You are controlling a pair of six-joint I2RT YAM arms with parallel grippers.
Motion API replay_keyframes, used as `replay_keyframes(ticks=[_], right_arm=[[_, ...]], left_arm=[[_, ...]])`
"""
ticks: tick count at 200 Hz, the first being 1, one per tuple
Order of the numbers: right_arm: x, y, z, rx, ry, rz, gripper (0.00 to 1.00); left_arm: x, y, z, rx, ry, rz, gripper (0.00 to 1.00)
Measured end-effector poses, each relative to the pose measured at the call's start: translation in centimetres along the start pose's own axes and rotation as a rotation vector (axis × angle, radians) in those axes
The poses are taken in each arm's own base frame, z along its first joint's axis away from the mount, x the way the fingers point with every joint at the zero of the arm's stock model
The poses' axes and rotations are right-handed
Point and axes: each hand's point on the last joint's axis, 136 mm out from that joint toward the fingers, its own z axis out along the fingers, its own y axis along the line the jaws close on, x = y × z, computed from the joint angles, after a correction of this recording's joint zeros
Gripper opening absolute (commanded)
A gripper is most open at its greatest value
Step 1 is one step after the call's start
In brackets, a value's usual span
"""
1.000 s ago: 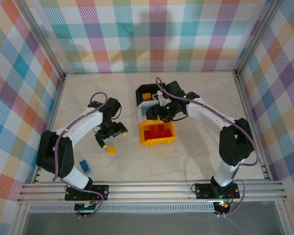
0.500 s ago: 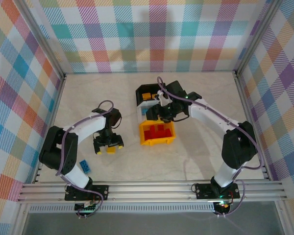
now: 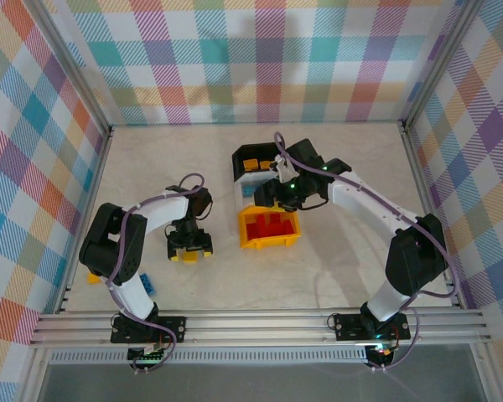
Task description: Sort the legos into containers by color
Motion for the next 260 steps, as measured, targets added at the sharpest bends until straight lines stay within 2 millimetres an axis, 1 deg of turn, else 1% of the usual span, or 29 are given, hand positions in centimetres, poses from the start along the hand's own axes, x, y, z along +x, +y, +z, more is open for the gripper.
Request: replay_keyframes(ticks=[9, 26, 33, 45, 91, 121, 140, 154, 168, 174, 184, 195, 210, 232, 260], right_arm=[[0.1, -0.2, 0.0, 0.006, 0.0, 0.014, 0.59], [0.2, -0.5, 0.1, 0.019, -0.001, 0.031, 0.59], [0.2, -0.5, 0.2, 0.025, -0.003, 0.039, 0.59], [0.2, -0.6, 0.3, 0.035, -0.008, 0.046, 0.59], [0.6, -0.5, 0.9, 0.084, -0.02, 0.058, 0.59], [0.5, 0.3, 1.0, 0.112, -0.044, 0.05, 0.59], [-0.1, 0.9, 0.7, 0.122, -0.071, 0.04, 0.59], [-0.2, 0.9, 0.7, 0.133, -0.083, 0.042, 0.59], [-0.3, 0.7, 0.7, 0.146, -0.09, 0.046, 0.59], [-0.3, 0.6, 0.7, 0.151, -0.093, 0.045, 0.59], [-0.4, 0.5, 0.6, 0.158, -0.097, 0.044, 0.59], [-0.4, 0.6, 0.4, 0.164, -0.095, 0.039, 0.59], [-0.5, 0.9, 0.0, 0.163, -0.094, 0.025, 0.6], [-0.9, 1.8, -0.4, 0.145, -0.103, -0.001, 0.6], [-0.7, 1.8, -0.4, 0.141, -0.09, -0.012, 0.6]], left_arm=[[0.0, -0.1, 0.0, 0.004, -0.001, 0.007, 0.74], [-0.1, -0.4, 0.0, 0.016, -0.004, 0.026, 0.62], [-0.2, -0.6, 0.0, 0.023, -0.007, 0.028, 0.59], [-0.2, -0.7, 0.0, 0.027, -0.008, 0.033, 0.57], [-0.2, -0.8, 0.0, 0.033, -0.008, 0.034, 0.56], [-0.3, -0.5, -0.4, 0.024, -0.025, 0.042, 0.5], [-0.6, -0.8, -1.3, 0.037, -0.047, 0.056, 0.5], [-0.9, -1.0, -1.9, 0.045, -0.059, 0.067, 0.49], [-1.1, -1.0, -2.1, 0.048, -0.064, 0.076, 0.49], [-1.0, -1.0, -2.1, 0.048, -0.063, 0.075, 0.51], [-1.0, -0.9, -2.2, 0.049, -0.066, 0.076, 0.58], [-0.9, -0.6, -2.3, 0.052, -0.07, 0.065, 0.61], [-0.6, -0.2, -2.6, 0.057, -0.082, 0.055, 0.63], [-0.2, 0.3, -2.9, 0.052, -0.095, 0.047, 0.64], [-0.2, 0.4, -2.5, 0.046, -0.093, 0.047, 0.63]])
